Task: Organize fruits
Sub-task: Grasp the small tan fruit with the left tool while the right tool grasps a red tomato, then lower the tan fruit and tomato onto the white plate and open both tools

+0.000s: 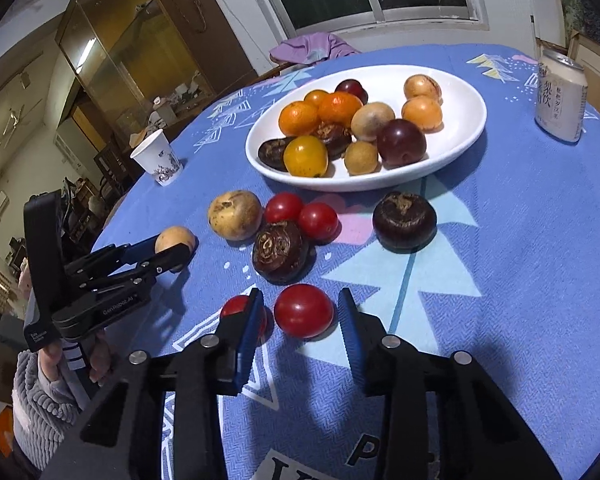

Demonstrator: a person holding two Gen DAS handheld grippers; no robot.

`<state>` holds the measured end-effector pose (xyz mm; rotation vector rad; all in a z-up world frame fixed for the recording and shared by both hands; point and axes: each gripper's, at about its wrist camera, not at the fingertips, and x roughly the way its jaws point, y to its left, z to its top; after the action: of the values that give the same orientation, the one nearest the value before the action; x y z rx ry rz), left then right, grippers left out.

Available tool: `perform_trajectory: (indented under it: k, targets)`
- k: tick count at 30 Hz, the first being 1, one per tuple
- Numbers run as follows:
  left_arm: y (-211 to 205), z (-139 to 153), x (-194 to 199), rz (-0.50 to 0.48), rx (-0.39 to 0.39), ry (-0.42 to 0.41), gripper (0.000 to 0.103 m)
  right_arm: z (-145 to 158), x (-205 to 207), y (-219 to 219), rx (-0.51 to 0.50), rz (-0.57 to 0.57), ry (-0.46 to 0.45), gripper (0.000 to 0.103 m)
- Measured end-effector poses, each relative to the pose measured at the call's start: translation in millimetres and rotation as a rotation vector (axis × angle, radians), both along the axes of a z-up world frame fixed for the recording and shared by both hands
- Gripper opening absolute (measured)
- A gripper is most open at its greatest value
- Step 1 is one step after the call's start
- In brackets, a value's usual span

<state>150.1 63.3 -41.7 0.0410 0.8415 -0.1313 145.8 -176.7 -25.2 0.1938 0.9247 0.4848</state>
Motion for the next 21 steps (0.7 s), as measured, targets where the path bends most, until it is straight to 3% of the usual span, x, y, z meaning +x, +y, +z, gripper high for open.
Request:
perform_trajectory:
  k: [6, 9, 21]
  targets:
    - [0.4, -0.7, -0.4, 0.002, 0.004, 0.005, 0.044, -10.2, 5.3, 3.2, -0.004, 0.002, 0.041, 0.039]
    - [-0.1, -0.8, -0.4, 0.003, 0.000, 0.006, 0.044, -11.2, 4.4, 5.6, -0.009, 0.008, 0.034, 0.034]
    - [-8.0, 5.3, -8.2, -0.013, 0.016, -0.035, 0.044, -2.0, 2.7, -2.7, 0.024, -0.005, 0.003, 0.034]
